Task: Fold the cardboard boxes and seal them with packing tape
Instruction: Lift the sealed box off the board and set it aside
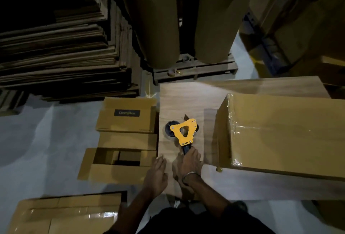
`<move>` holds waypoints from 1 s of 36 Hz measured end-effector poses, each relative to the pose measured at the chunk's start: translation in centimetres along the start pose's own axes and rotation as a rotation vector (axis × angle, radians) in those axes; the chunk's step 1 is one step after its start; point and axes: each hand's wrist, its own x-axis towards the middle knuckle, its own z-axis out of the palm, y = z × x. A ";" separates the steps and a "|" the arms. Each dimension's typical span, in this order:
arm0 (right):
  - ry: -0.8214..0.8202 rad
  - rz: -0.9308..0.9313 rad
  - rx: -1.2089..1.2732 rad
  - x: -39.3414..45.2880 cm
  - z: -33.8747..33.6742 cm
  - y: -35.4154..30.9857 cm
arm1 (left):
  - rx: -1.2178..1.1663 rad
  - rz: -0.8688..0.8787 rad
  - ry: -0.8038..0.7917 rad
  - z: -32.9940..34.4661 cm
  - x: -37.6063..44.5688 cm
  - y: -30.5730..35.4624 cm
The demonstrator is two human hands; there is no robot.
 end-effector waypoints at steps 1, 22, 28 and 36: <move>-0.010 -0.002 -0.002 0.1 0.2 0.2 | 0.010 -0.011 0.003 0.0 -0.1 0.1; 0.697 -0.231 0.446 -1.4 -22.6 6.2 | -0.473 0.286 0.503 -9.4 8.5 26.2; 0.724 -0.109 0.269 3.4 -29.8 16.9 | -0.242 0.312 0.479 -7.9 12.9 33.6; 0.594 -0.086 -0.030 12.1 -38.6 29.9 | -0.007 0.007 0.456 -7.5 18.9 38.2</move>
